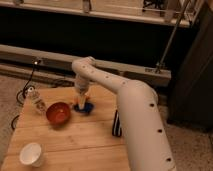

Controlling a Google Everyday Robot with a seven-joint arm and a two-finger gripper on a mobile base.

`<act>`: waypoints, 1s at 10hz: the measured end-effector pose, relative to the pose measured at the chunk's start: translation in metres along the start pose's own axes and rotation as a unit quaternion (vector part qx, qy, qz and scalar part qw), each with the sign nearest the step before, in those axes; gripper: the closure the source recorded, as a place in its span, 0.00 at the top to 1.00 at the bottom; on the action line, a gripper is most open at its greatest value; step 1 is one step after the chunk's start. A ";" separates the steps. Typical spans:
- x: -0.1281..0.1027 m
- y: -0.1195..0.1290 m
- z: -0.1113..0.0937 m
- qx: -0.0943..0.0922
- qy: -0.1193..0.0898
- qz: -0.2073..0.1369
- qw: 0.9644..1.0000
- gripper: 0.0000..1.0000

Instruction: Place the pepper in the ceramic cup

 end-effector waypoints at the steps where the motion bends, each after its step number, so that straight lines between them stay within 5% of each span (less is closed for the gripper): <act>1: 0.007 -0.004 0.005 -0.003 0.004 -0.015 1.000 0.75; 8: 0.022 -0.020 0.033 0.001 0.006 -0.055 0.998 0.06; 10: 0.028 -0.019 0.020 -0.018 0.007 -0.061 0.998 0.00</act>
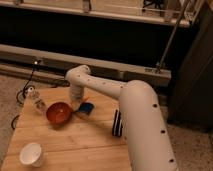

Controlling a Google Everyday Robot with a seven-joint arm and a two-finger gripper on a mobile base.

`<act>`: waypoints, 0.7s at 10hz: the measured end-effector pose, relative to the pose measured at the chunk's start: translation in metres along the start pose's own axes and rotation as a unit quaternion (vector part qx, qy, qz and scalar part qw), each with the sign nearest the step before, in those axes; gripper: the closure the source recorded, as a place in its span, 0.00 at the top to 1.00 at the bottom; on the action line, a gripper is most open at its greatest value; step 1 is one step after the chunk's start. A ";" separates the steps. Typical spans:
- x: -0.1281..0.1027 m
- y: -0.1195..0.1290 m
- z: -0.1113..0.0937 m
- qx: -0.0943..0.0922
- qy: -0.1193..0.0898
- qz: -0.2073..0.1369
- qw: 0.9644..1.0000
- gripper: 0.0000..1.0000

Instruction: Place the pepper in the ceramic cup

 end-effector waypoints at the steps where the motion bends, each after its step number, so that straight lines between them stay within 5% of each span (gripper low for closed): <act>1: -0.002 0.001 -0.012 -0.014 -0.001 0.005 1.000 0.00; 4: -0.011 -0.009 -0.062 -0.063 0.006 0.029 0.998 0.00; 7: 0.017 -0.036 -0.055 -0.045 0.070 0.011 0.996 0.00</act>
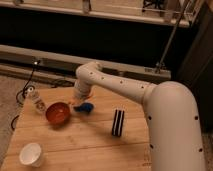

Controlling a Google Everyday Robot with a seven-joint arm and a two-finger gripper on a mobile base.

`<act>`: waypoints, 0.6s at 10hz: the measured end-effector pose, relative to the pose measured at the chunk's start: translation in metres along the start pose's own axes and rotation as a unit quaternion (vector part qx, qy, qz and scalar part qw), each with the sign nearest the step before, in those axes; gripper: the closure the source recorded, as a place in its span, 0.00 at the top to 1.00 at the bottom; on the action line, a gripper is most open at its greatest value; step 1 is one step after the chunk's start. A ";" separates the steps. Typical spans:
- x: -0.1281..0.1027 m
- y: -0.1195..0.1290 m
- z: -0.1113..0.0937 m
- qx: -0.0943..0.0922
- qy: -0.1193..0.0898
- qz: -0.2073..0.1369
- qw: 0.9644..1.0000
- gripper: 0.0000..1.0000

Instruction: Place the pepper in the ceramic cup

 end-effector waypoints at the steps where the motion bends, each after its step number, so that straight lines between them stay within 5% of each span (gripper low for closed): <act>1: 0.020 -0.014 0.015 0.024 0.031 -0.021 0.999 0.00; 2: 0.034 -0.025 0.027 0.045 0.046 -0.039 0.997 0.00; 4: 0.073 -0.050 0.051 0.099 0.069 -0.105 0.987 0.00; 6: 0.096 -0.062 0.058 0.130 0.072 -0.155 0.977 0.00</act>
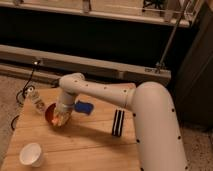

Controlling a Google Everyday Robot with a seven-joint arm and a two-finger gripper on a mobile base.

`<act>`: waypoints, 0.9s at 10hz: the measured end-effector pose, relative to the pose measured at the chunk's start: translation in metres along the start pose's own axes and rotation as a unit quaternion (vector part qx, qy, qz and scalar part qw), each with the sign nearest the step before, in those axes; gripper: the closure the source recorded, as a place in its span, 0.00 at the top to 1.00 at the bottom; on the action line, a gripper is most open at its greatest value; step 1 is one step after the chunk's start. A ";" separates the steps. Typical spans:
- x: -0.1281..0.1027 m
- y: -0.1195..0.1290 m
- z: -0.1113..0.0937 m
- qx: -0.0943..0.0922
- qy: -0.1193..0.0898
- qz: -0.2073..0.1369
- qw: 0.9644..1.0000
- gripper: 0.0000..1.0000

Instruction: Place the pepper in the ceramic cup

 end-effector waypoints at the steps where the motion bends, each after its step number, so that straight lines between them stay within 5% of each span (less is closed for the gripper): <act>1: 0.013 -0.001 0.004 0.016 -0.006 -0.025 1.000 0.00; 3: 0.032 0.001 0.000 0.026 -0.030 -0.066 0.997 0.00; 6: 0.040 0.002 -0.023 0.017 -0.092 -0.101 0.990 0.00; 9: 0.041 0.002 -0.023 0.016 -0.094 -0.102 0.990 0.00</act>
